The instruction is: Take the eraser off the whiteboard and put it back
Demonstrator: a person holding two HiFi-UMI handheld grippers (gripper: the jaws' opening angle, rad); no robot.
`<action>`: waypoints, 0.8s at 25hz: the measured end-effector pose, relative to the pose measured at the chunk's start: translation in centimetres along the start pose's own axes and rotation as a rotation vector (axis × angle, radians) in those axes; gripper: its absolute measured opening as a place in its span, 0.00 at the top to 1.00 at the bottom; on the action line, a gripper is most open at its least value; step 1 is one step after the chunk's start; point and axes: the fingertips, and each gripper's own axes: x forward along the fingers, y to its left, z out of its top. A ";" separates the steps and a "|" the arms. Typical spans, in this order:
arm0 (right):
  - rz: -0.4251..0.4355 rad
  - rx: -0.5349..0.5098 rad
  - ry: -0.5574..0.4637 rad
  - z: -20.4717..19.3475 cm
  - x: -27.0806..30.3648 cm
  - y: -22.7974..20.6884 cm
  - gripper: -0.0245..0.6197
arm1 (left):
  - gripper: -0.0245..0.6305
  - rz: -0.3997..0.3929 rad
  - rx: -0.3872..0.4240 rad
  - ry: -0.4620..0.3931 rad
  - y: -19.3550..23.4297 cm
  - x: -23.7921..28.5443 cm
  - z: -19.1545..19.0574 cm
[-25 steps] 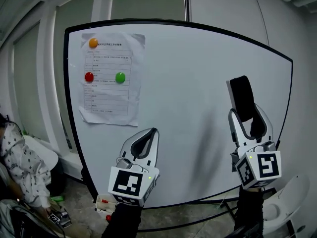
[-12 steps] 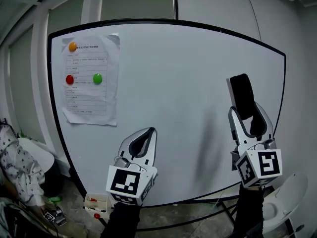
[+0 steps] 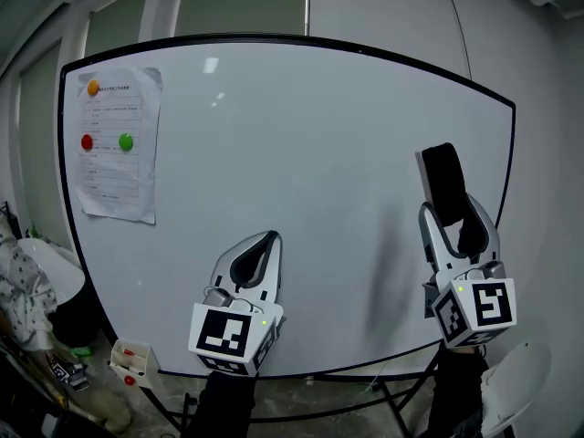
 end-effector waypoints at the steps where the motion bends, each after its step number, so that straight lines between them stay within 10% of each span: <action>1: 0.005 0.000 0.000 -0.3 -0.1 -0.9 0.53 | 0.95 0.011 -0.004 0.002 -0.8 0.4 -0.1; 20: -0.003 0.016 0.012 -3.9 -0.8 -5.9 0.53 | 0.95 0.006 0.025 -0.006 -4.7 4.6 -0.8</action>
